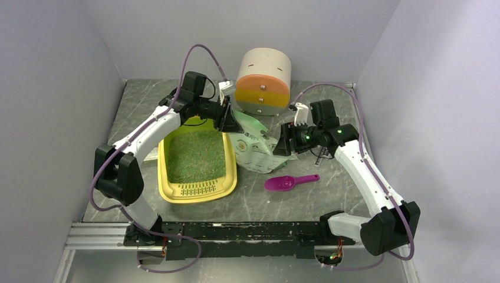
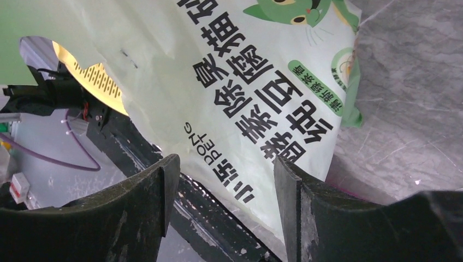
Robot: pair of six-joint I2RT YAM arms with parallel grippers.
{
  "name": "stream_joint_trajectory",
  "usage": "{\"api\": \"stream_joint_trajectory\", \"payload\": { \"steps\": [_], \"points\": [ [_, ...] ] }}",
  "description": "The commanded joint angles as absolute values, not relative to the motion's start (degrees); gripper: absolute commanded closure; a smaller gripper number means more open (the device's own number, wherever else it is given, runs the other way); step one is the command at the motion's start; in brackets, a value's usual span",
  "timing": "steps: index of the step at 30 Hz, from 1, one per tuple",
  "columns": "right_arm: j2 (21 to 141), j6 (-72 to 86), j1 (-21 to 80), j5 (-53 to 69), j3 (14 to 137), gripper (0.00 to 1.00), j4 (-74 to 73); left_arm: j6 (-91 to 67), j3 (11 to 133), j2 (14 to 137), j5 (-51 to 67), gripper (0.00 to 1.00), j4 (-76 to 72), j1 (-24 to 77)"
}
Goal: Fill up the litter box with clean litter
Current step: Open the cat litter bag at the center of the board.
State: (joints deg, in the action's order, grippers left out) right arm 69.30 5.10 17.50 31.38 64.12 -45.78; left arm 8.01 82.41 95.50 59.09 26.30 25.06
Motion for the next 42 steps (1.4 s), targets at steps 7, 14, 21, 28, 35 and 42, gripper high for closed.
{"api": "stream_joint_trajectory", "payload": {
  "steps": [7, 14, 21, 28, 35, 42],
  "points": [
    [71.61, 4.00, 21.50, 28.44, 64.27, 0.32, -46.31, 7.92, 82.43, 93.43, 58.58, 0.61, 25.19, 24.89],
    [71.80, 4.01, 23.71, 19.26, 65.82, 0.60, -42.11, 7.56, 81.83, 93.25, 58.20, 0.61, 25.05, 24.92],
    [69.85, 3.46, 23.72, 19.69, 65.25, 0.89, -39.00, 7.48, 81.65, 93.60, 58.17, 0.62, 25.18, 24.89],
    [66.59, 7.22, 23.71, 12.01, 64.35, 1.00, -33.88, 7.62, 81.62, 93.69, 58.79, 0.61, 25.15, 24.88],
    [63.99, 10.24, 23.72, 8.24, 62.64, 1.00, -28.23, 9.70, 83.40, 95.14, 60.25, 0.56, 28.32, 25.02],
    [67.36, 9.07, 23.73, 15.02, 62.90, 0.86, -30.21, 12.40, 84.42, 95.92, 59.66, 0.55, 31.67, 25.26]
  ]
}}
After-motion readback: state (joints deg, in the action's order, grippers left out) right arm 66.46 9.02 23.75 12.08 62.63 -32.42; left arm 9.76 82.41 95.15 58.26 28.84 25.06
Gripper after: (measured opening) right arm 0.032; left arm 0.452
